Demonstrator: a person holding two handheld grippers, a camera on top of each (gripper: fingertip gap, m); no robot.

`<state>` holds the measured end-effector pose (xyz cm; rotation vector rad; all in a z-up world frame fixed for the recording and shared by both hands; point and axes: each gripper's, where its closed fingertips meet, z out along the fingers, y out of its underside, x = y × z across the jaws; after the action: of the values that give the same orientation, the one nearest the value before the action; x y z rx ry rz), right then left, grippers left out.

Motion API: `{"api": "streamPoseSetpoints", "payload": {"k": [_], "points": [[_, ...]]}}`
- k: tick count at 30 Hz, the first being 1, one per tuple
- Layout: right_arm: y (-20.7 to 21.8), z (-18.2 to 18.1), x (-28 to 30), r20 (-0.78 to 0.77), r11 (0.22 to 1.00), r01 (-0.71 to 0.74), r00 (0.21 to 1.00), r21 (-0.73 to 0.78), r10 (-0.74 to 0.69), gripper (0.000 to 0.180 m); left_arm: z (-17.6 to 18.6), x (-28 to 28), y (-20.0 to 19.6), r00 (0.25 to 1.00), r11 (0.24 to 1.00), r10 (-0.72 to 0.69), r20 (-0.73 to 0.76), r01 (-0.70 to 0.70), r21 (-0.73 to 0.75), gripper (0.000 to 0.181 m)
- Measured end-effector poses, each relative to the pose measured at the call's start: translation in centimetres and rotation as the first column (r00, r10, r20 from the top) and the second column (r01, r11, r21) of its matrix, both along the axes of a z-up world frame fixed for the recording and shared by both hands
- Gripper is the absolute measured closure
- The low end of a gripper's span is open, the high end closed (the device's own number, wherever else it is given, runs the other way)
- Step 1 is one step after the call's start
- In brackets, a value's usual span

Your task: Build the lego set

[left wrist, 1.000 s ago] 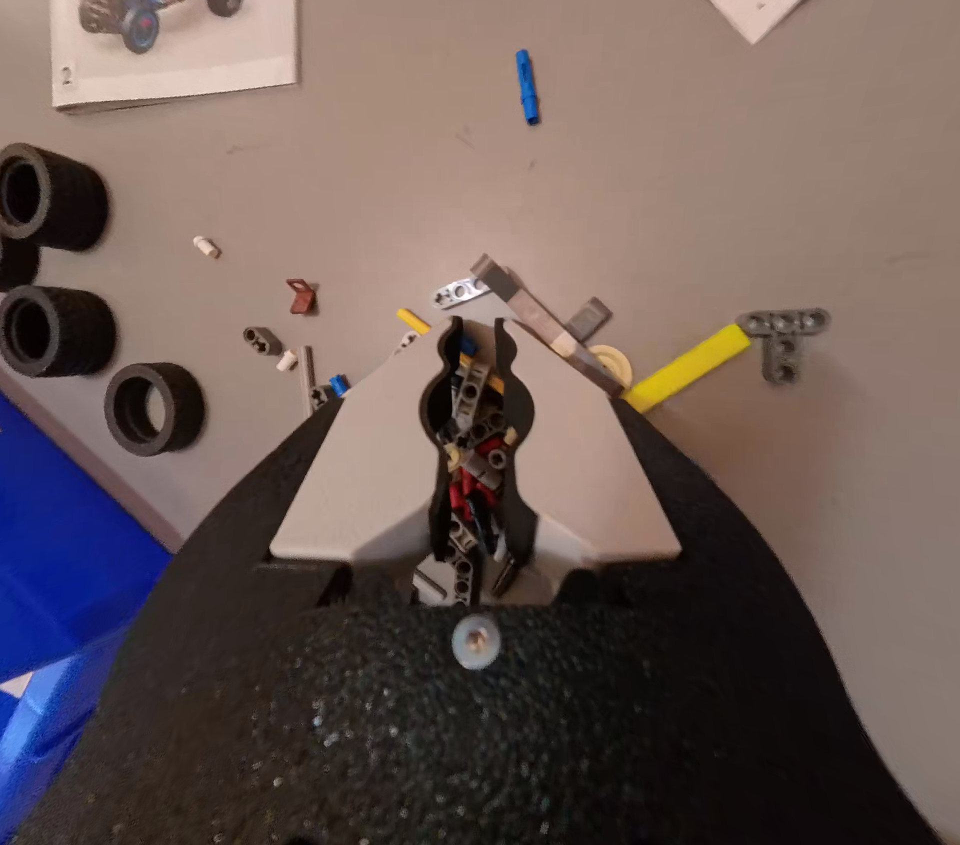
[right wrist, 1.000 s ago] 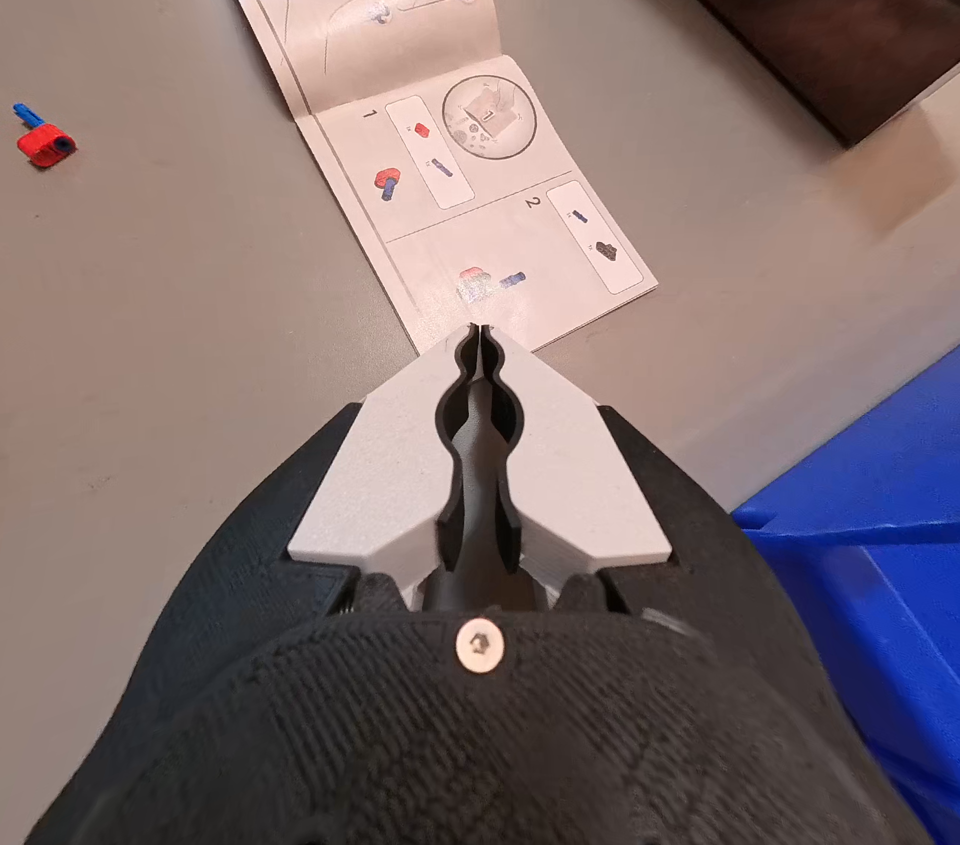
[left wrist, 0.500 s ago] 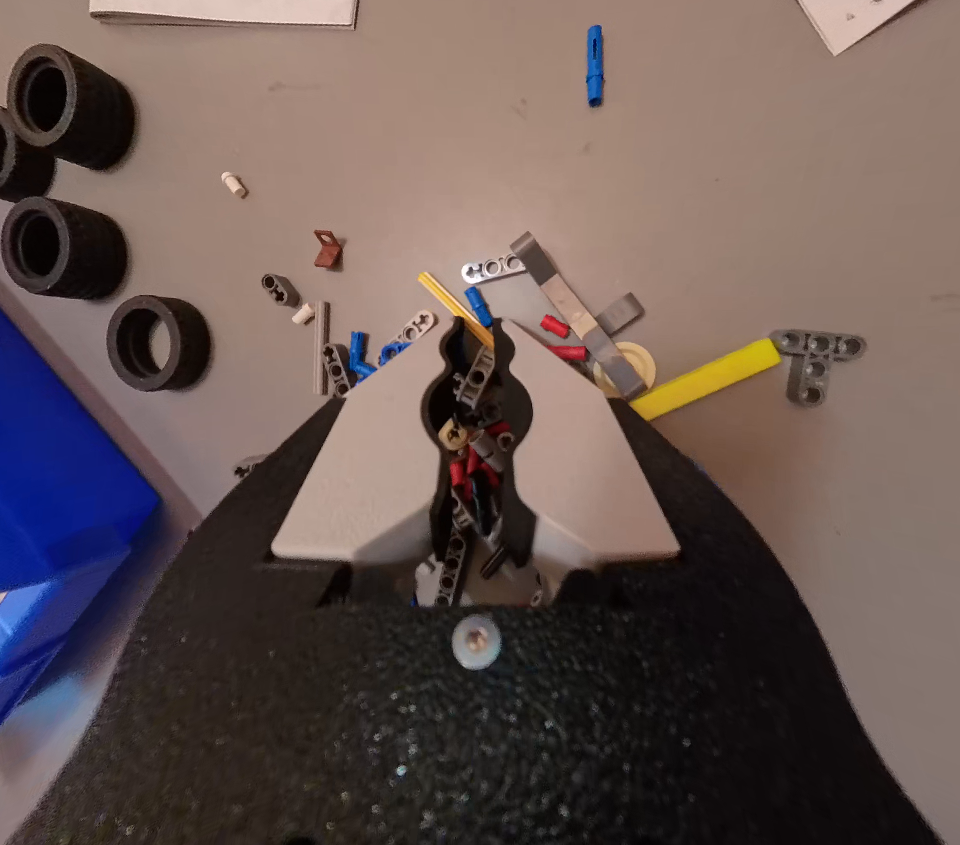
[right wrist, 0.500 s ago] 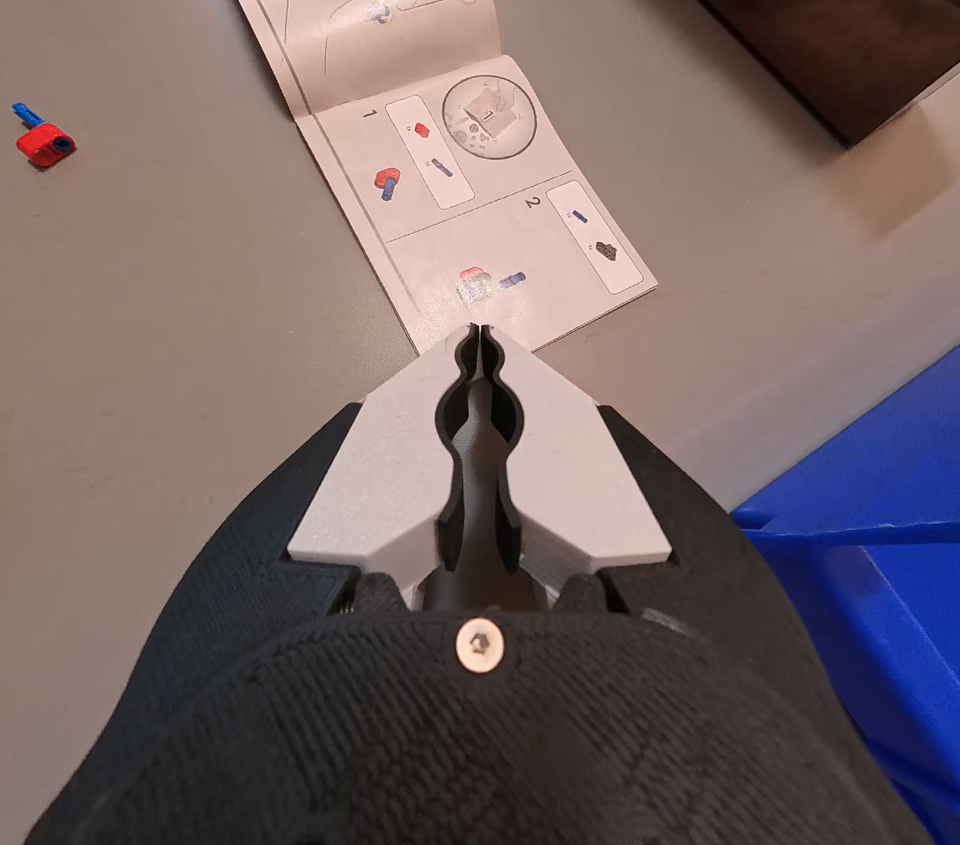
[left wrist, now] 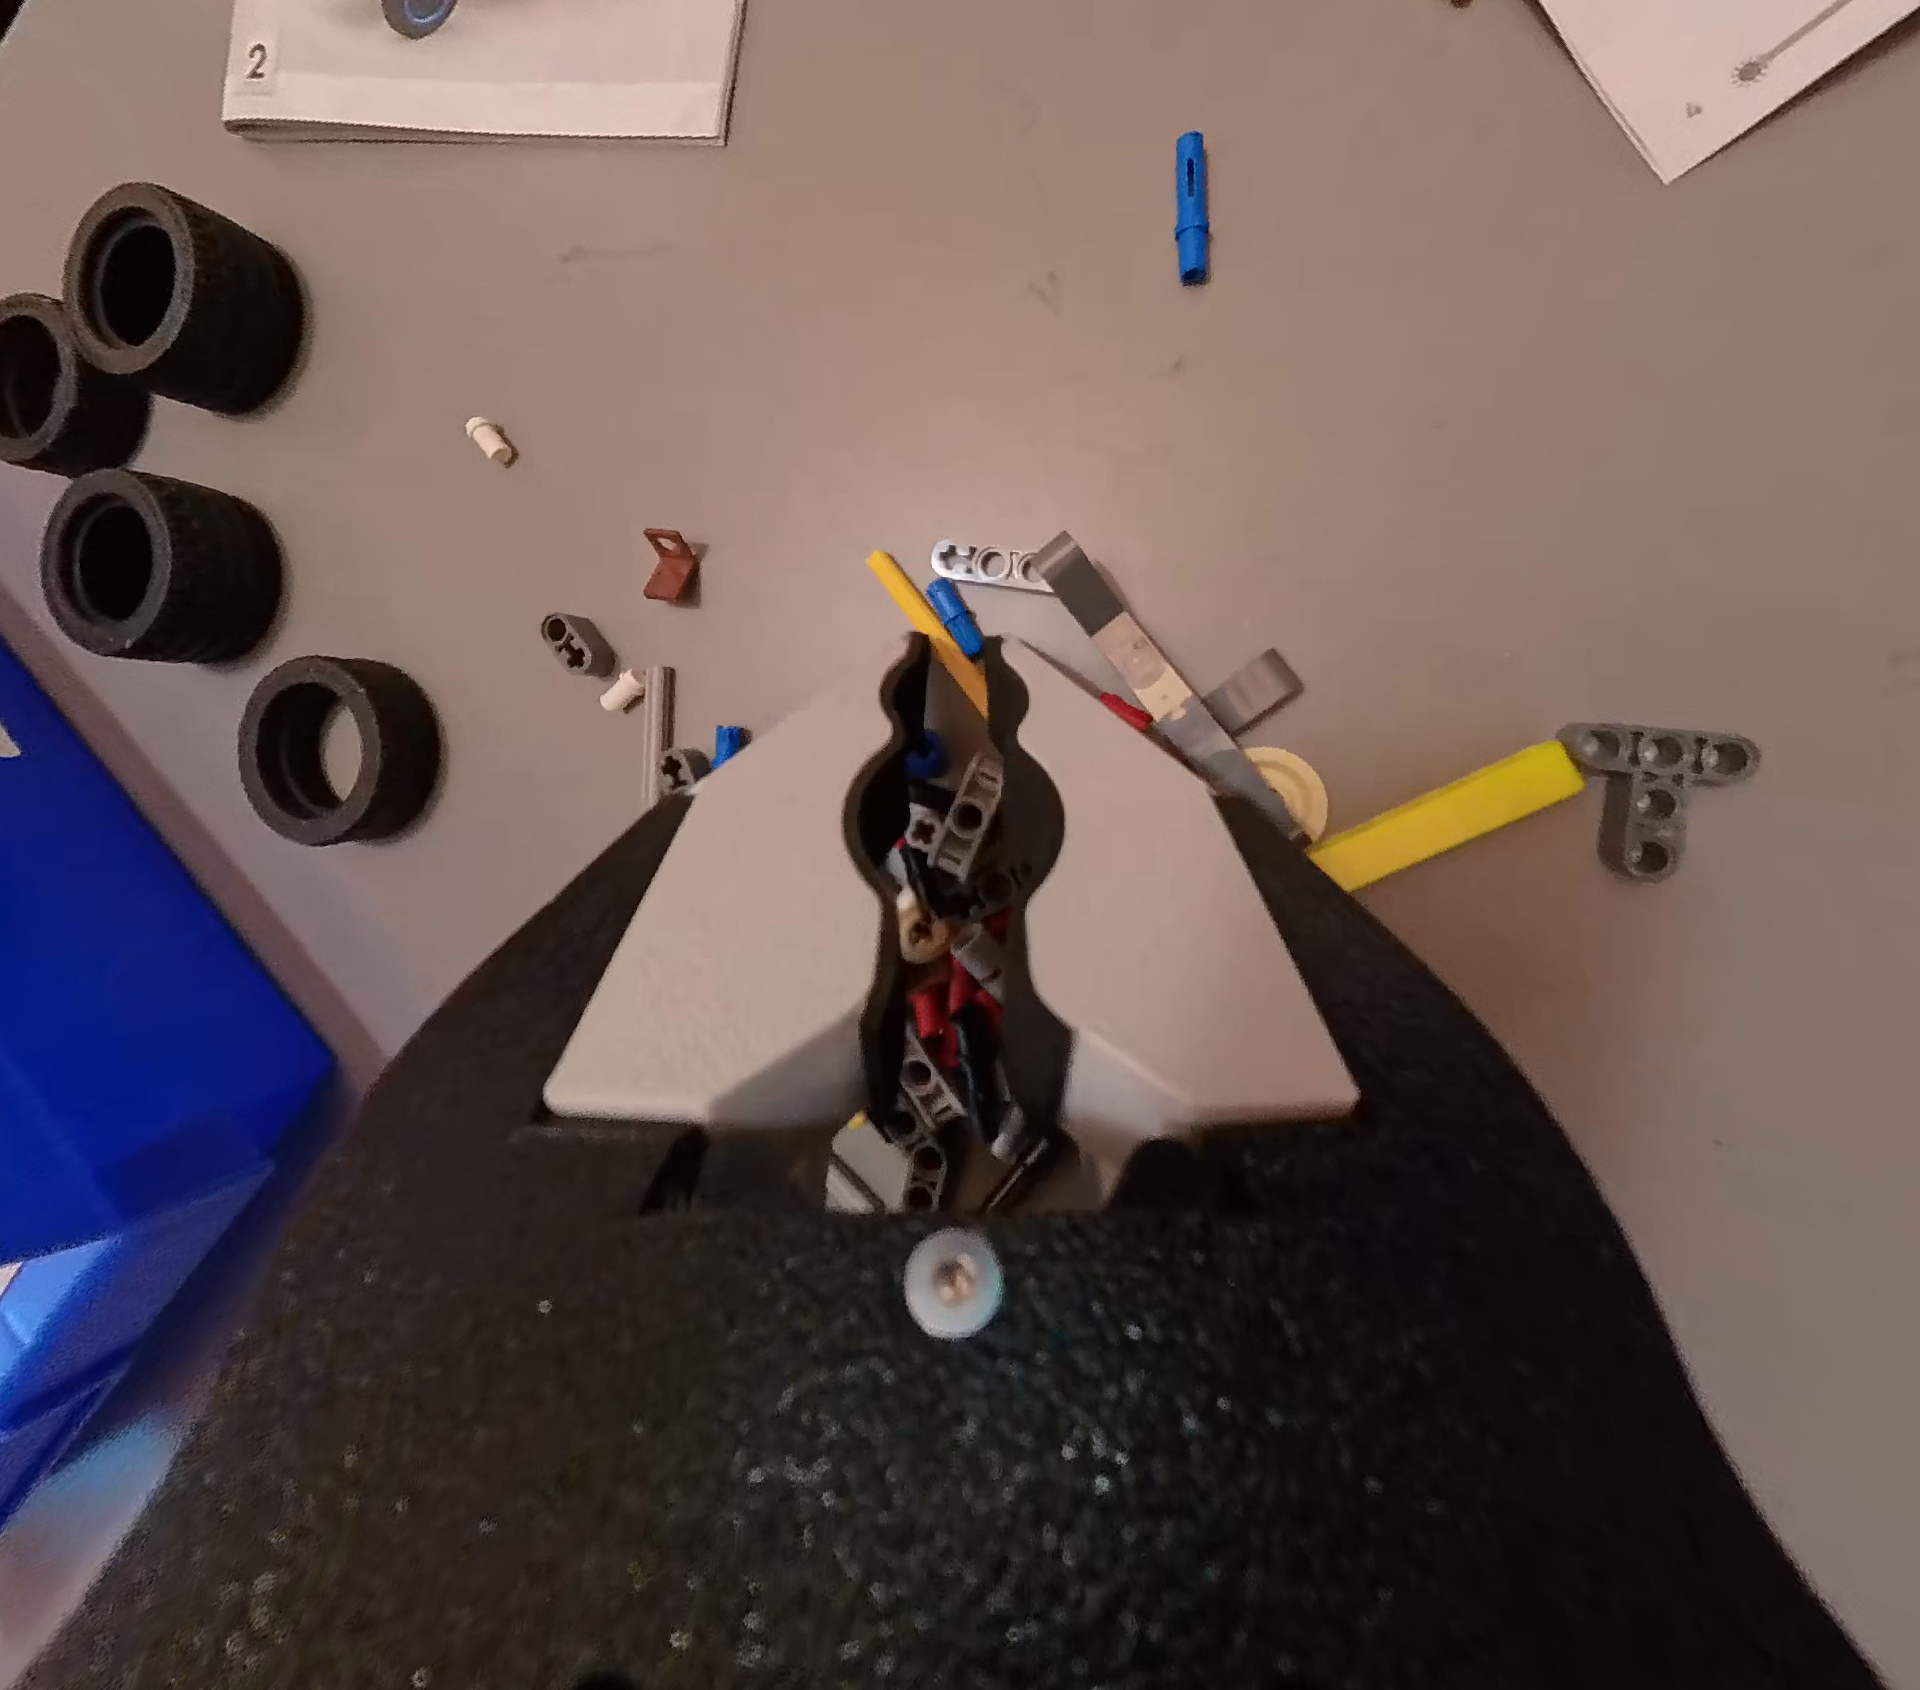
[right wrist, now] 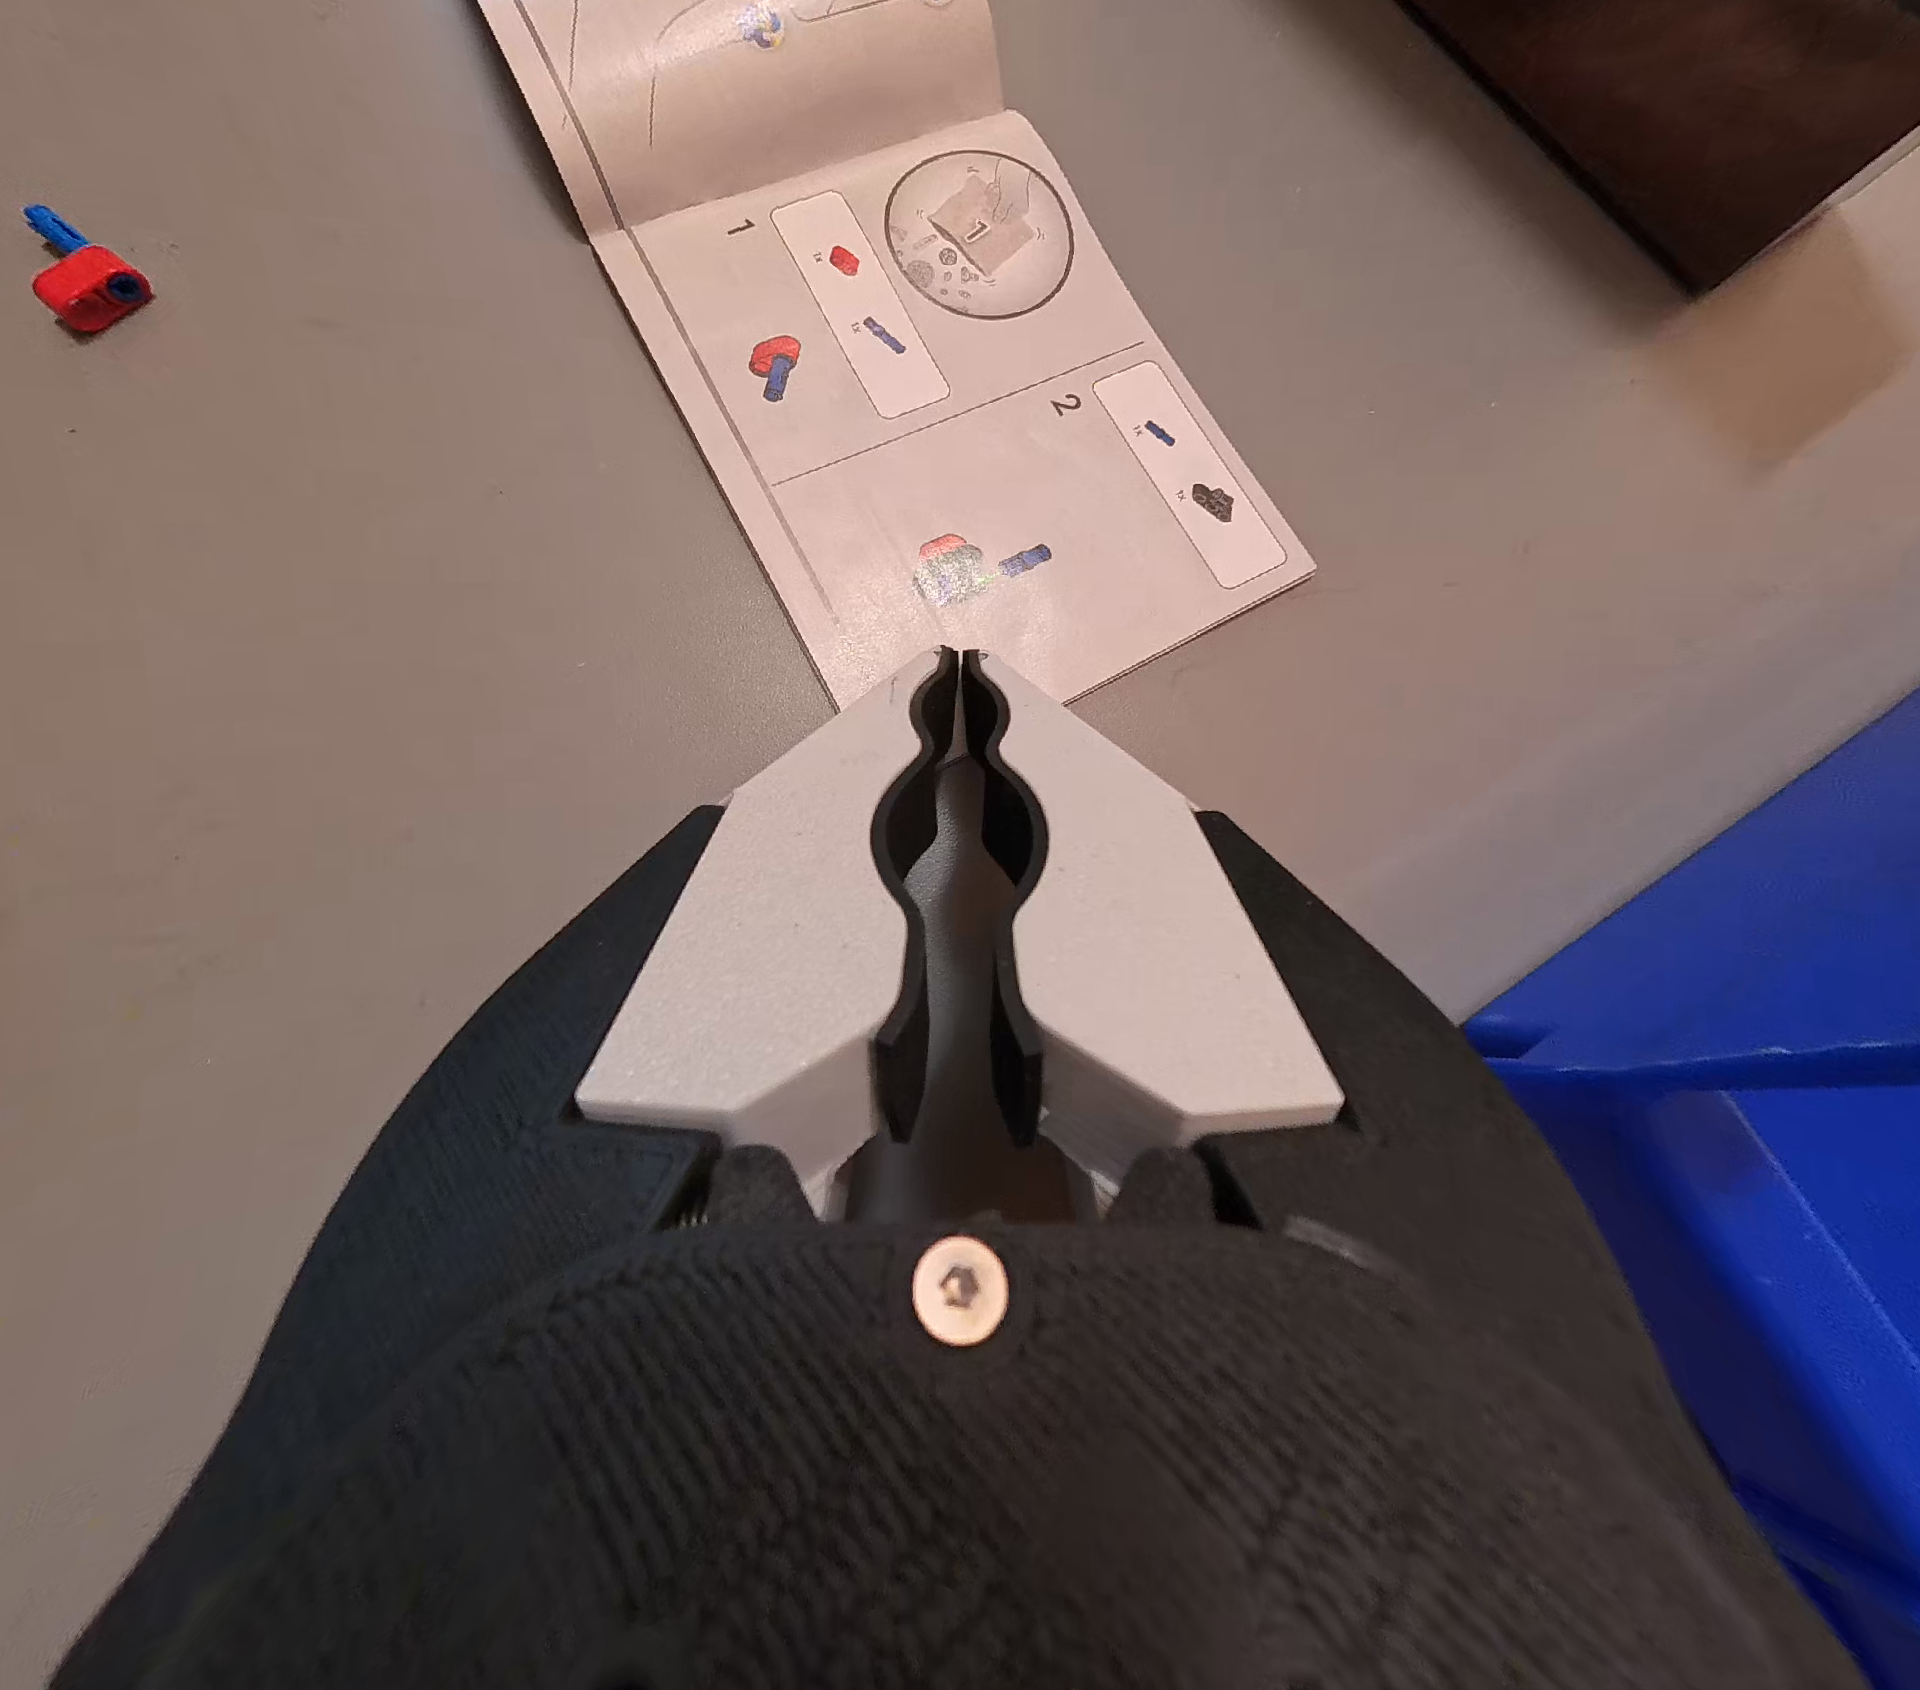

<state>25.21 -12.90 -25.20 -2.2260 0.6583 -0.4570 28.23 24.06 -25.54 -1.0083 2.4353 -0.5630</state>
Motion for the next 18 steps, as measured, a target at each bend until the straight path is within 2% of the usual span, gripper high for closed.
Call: {"api": "streamPoseSetpoints", "payload": {"k": [14,16,18], "points": [[0.0,0.0,0.0,0.0,1.0,0.0,1.0,0.0,0.0,0.18,0.0,0.5,-0.3,0.999,0.998,0.042,0.001,-0.042,-0.044,0.178],[0.0,0.0,0.0,0.001,1.0,0.0,1.0,-0.001,0.0,0.18,1.5,0.8,0.1,0.995,0.997,0.063,0.075,-0.059,-0.058,0.178],[0.0,0.0,0.0,-0.002,1.0,0.0,1.0,0.002,0.0,0.18,4.7,0.4,-1.3,0.985,0.99,0.05,0.164,-0.027,-0.139,0.178]]}}
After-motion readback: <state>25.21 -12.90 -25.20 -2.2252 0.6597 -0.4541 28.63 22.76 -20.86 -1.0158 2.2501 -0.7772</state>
